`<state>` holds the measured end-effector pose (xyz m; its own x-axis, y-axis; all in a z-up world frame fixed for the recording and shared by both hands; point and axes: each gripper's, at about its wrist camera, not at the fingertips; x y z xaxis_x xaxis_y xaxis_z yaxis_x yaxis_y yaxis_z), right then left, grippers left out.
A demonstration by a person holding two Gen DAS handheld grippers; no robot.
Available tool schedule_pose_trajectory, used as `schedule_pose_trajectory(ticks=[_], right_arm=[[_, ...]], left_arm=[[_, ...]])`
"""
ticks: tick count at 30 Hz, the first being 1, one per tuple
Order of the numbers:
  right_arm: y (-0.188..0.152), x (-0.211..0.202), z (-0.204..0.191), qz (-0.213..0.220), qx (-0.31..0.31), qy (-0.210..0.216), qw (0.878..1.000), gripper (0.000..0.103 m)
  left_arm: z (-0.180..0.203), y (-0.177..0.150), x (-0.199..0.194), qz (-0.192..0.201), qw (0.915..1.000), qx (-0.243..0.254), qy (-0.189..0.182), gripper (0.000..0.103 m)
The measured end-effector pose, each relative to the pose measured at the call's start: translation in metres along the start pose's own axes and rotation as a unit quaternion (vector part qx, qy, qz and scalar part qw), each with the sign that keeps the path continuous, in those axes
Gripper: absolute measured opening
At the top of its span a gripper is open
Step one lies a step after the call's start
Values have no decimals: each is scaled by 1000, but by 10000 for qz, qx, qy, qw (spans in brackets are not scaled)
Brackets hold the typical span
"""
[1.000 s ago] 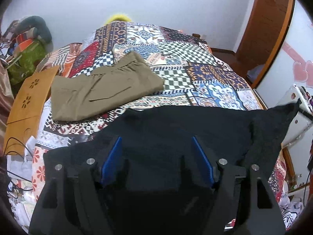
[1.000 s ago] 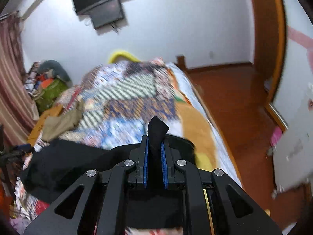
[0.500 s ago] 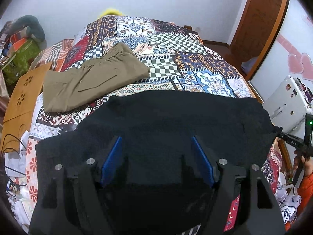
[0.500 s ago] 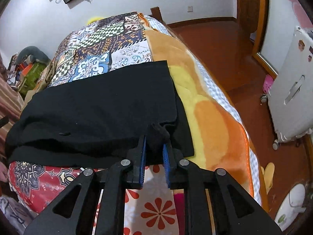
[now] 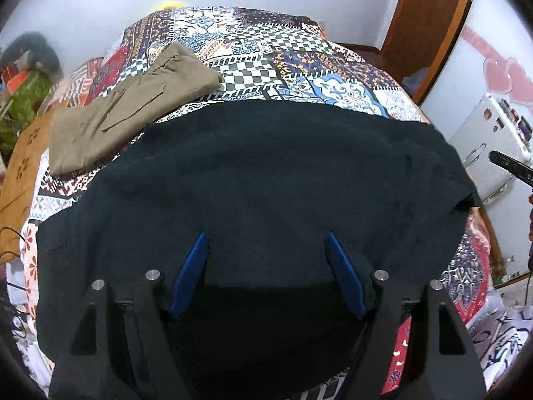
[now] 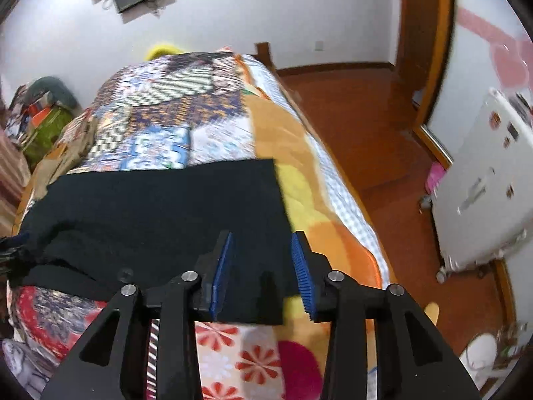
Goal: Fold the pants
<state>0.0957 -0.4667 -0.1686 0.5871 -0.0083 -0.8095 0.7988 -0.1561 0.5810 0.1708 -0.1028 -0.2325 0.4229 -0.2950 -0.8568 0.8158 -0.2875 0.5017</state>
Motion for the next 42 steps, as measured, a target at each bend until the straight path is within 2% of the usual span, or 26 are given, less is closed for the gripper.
schedule_pose_trajectory(ticks=[3, 10, 15, 20, 23, 27, 34, 39, 42], right_arm=[[17, 3, -28, 106, -337, 236, 9991, 39], [61, 18, -113, 340, -1105, 1001, 9882, 43], [90, 32, -187, 413, -1755, 1547, 9714, 45], [103, 50, -255, 318, -2360, 1947, 9515, 49], [103, 69, -291, 153, -2775, 2072, 9380, 50], [103, 95, -325, -91, -3100, 2144, 9262, 53], [98, 135, -370, -838, -3325, 2574, 9034, 53], [89, 161, -391, -1379, -3393, 2737, 8894, 53], [83, 170, -399, -1679, -3400, 2831, 8809, 38]], left_arm=[[-20, 3, -11, 130, 9996, -260, 26, 73], [-97, 3, -49, 619, 9920, -761, 798, 73], [-164, 0, -62, 665, 9816, -1181, 1347, 73], [-220, -3, -63, 571, 9734, -1459, 1670, 73], [-240, -5, -57, 440, 9732, -1522, 1669, 73], [-256, -8, -37, 252, 9749, -1564, 1562, 73], [-267, -19, 4, -144, 9780, -1628, 1295, 73], [-270, -19, 11, -93, 9808, -1706, 944, 73], [-270, -19, 15, -84, 9815, -1760, 747, 72]])
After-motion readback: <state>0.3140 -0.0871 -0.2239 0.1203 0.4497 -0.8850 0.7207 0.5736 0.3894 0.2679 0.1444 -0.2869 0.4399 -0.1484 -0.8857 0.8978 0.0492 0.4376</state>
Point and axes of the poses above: each gripper's, at about its wrist camera, not at the fingertips, and x roughly the way its jaws point, z to its right, y to its top, and after that the axes turned 2 degrees about -y, right-handed
